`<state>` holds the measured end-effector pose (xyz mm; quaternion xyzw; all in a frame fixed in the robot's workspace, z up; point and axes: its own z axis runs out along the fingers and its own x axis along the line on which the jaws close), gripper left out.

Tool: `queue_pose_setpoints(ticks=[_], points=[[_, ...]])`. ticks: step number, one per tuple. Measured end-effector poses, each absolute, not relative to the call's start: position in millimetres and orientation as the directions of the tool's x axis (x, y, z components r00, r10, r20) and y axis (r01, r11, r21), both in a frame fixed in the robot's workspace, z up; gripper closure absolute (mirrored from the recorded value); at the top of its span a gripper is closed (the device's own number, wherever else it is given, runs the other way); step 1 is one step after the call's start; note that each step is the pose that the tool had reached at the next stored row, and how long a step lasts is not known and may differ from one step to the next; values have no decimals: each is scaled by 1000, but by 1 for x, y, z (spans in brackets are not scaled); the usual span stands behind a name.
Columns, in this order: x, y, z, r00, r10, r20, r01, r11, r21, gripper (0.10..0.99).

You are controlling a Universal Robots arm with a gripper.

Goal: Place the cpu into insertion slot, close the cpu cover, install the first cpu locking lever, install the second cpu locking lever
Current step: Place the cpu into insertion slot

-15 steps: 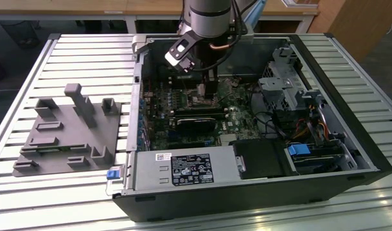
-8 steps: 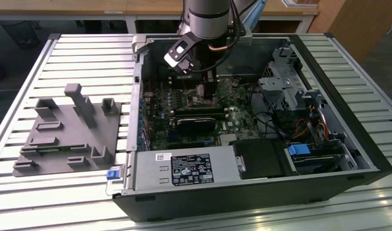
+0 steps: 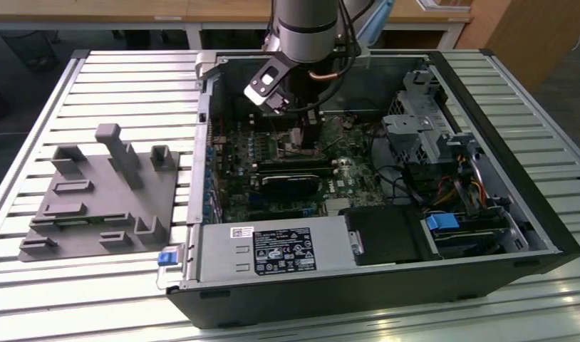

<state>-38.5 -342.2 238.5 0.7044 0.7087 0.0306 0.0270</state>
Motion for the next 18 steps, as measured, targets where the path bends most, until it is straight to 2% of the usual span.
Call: queue_pose_setpoints(ticks=[18], points=[[-39,-338,231,-8,1000,5,997,7,81,545]])
